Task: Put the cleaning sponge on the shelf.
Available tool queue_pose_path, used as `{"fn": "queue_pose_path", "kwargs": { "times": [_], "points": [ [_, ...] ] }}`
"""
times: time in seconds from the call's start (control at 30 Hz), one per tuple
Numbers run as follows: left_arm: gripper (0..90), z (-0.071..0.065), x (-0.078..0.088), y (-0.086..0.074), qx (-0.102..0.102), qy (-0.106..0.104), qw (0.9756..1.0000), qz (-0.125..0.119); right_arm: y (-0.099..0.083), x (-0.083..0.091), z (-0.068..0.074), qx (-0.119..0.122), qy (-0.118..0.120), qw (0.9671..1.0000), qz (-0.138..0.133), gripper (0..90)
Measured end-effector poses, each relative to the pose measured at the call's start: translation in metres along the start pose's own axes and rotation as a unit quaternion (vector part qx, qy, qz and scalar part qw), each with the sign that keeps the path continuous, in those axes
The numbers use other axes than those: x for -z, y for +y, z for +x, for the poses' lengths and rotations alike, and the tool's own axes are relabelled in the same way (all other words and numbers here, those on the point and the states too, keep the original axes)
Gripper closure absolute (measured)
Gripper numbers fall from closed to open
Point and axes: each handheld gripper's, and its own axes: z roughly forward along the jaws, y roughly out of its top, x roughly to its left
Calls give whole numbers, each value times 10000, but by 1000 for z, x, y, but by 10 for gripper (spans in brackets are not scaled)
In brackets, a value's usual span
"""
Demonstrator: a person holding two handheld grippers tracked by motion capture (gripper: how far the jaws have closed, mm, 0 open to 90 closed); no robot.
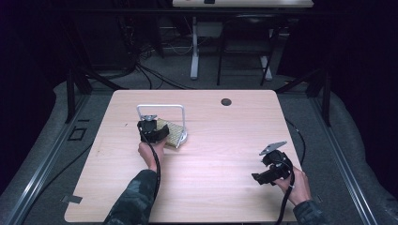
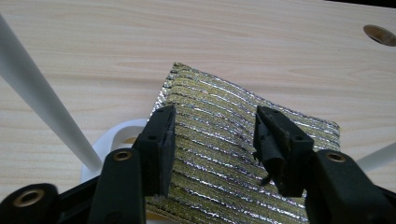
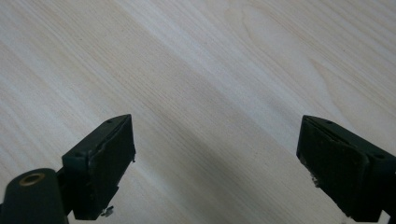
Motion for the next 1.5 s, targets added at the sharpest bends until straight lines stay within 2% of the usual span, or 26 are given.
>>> {"fn": "queue_pose_path", "kwargs": {
  "times": [0.2,0.33,0.6,1.0,1.3,1.5],
  "points": [
    [414,-3,6,2,-209,-59,9998,0,0,1,0,0,-6,10000,6,111],
    [372,-4,11,4,-395,-216,9990,45,0,0,0,0,-27,10000,-8,111],
    [306,1,22,7,-601,-425,9972,92,-3,1,-3,-70,-16,10000,-19,111],
    [226,10,36,4,-745,-613,9952,158,-2,1,-1,-32,-17,10000,16,113],
    [144,19,54,3,-897,-809,9923,271,-2,1,-1,18,-16,10000,-10,113],
    [92,23,65,4,-962,-865,9909,386,-2,1,0,5,-36,10000,-5,113]
  ]
}}
